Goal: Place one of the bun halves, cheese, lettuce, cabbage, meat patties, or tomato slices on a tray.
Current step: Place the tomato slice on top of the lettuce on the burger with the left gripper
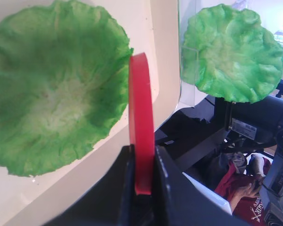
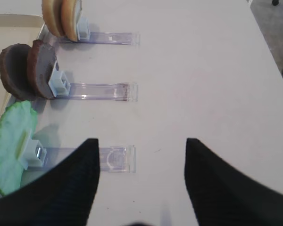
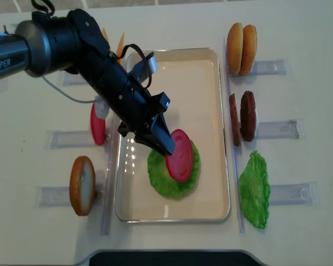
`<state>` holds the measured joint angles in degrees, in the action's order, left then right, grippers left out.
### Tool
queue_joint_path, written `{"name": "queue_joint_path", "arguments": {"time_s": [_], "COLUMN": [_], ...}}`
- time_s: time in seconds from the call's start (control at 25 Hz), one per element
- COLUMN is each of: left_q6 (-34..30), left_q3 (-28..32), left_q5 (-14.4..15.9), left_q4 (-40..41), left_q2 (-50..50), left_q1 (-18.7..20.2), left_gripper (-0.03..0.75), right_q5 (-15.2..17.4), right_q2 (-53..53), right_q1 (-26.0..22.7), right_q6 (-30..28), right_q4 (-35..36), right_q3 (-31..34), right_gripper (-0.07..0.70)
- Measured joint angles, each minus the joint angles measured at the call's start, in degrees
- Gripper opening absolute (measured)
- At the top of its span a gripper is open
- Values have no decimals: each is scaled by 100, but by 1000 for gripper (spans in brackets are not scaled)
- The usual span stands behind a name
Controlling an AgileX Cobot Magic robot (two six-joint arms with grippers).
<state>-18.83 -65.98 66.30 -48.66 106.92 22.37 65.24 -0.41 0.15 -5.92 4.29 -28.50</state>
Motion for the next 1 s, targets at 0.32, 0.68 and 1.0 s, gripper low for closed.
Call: {"name": "queue_joint_path", "arguments": {"time_s": [0.32, 0.68, 1.0], "left_q6": [-66, -114, -126], "left_q3": [0, 0, 0], "left_q5": [-153, -207, -219], "left_q4": [-36, -104, -120], "left_q2": [199, 296, 368], "left_q1": [0, 0, 0], "left_gripper": [64, 64, 64], "right_q5": [0, 0, 0], "right_q2": [0, 0, 0], "right_q1": [0, 0, 0], "right_q6": [0, 0, 0], "right_q4": [0, 0, 0], "right_q3": [0, 0, 0], "right_gripper": [414, 414, 414]}}
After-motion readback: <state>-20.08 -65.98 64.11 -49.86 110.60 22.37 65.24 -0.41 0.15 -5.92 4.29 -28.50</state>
